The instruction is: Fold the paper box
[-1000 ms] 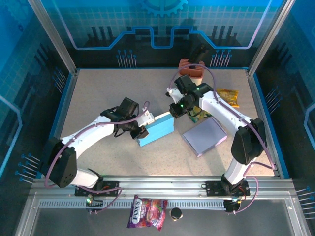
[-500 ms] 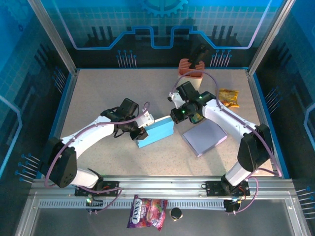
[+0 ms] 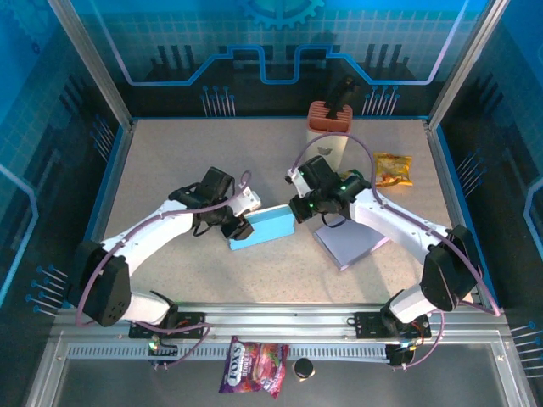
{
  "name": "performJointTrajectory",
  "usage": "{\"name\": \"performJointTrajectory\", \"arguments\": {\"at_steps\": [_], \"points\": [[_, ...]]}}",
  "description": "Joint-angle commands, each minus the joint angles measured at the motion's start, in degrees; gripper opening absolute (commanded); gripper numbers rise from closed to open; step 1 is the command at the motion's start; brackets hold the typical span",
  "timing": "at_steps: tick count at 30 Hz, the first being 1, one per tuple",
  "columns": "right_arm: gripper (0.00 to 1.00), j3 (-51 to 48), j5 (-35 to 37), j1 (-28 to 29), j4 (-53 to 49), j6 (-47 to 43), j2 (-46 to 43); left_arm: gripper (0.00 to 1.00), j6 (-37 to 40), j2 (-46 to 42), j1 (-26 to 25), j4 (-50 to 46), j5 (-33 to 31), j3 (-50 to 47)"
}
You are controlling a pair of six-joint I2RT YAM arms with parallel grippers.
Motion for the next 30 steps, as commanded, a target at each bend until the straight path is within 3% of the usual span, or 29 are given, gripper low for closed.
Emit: {"name": "performJointTrajectory", "arguments": {"at_steps": [1,10,19,22,30], "points": [[0.0,-1.2,1.4,1.4,0.0,2.3,-0.9,0.56,-3.6,-3.5,0.5,3.1,0.9,-0.9],[0.0,-0.6,4.1,3.2,0.0,5.8,-0.7,0.63,-11.6,-9.1,1.2,7.2,2.7,-3.8],[0.0,0.9,6.6,4.6,-1.1,9.2,-0.3,0.63,-24.1,-15.4,1.3,4.2,-3.7,-2.5],[0.0,1.4,7.4,5.1,-1.6,10.3,0.1,0.56,-29.1,-19.2,1.5,-0.2,-7.3,-2.1],[0.0,3.7,9.2,6.2,-3.3,11.7,1.4,0.3,-47.7,-22.1,1.2,-25.8,-15.0,3.4]]}}
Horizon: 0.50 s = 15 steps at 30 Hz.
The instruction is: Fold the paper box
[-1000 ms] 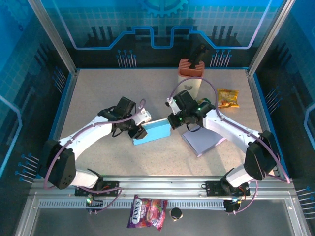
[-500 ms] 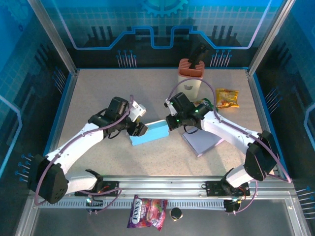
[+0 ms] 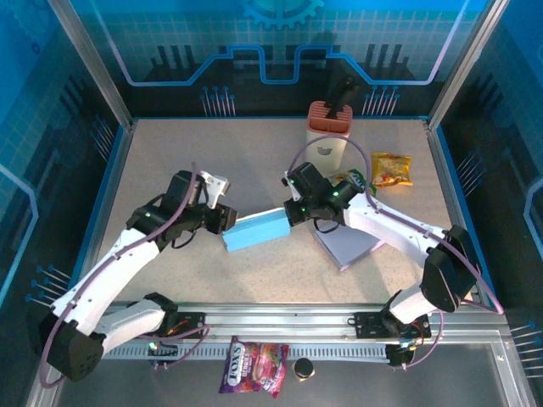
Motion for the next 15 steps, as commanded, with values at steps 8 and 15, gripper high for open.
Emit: {"name": "performJointTrajectory", "arguments": {"at_steps": [8,15], "points": [[0.0,3.3,1.7,1.7,-2.9,2.0,1.7,0.31,-13.7,5.0,0.2,-19.5,-3.0,5.4],[0.0,3.2,1.4,1.7,-2.8,2.2,1.8,0.32,-13.5,8.5,0.2,-15.0,-3.7,6.4]]}}
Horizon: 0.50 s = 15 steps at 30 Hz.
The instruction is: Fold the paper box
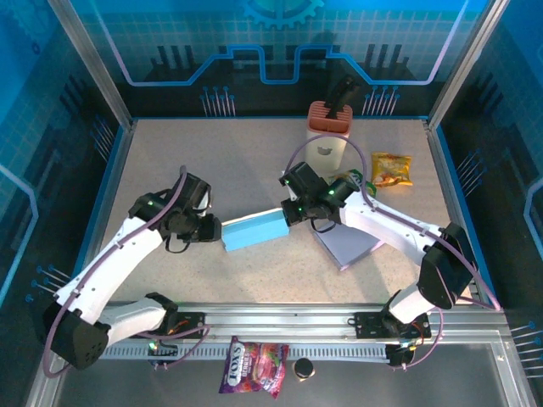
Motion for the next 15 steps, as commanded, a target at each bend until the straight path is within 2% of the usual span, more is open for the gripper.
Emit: {"name": "performJointTrajectory", "arguments": {"at_steps": [1,7,15], "points": [[0.0,1.6,0.4,0.9,-1.0,0.7,0.6,0.32,-0.5,2.3,0.3,0.1,-1.6,2.6],[0.0,1.6,0.5,0.9,-1.1,0.6,0.5,0.32,1.2,5.0,0.2,1.7,-2.4,4.2],[0.0,1.6,0.6,0.9,-1.2,0.8,0.5,0.26,2.0,7.1,0.3,2.6,-1.7,4.5]]}}
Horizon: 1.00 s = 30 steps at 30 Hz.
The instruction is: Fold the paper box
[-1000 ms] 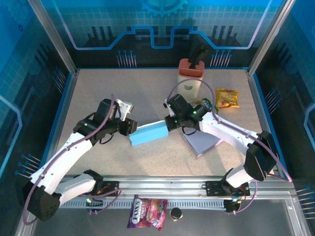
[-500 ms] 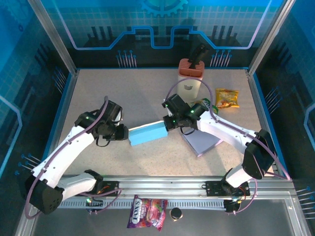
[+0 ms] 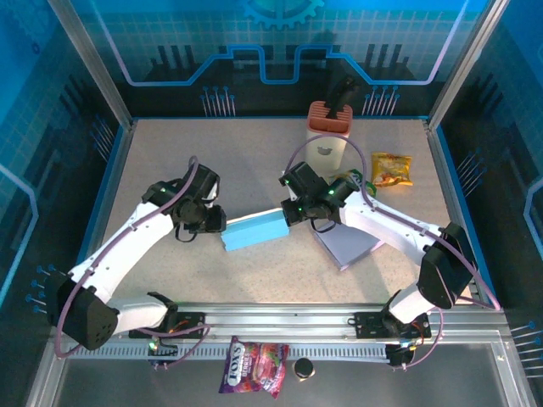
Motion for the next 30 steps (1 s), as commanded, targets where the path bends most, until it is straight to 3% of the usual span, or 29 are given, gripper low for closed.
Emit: {"name": "performJointTrajectory", "arguments": {"at_steps": [1,15,30], "points": [[0.0,1.5,0.6,0.9,-1.2,0.8,0.3,0.26,1.5,0.8,0.3,0.2,0.0,1.4],[0.0,1.1,0.8,0.9,-1.2,1.2,-0.2,0.15,1.4,1.1,0.3,1.2,0.1,-0.1],[0.0,0.6,1.2,0.9,-1.0,1.6,-0.8,0.14,0.8,1.2,0.1,1.5,-1.2,-1.0]]}}
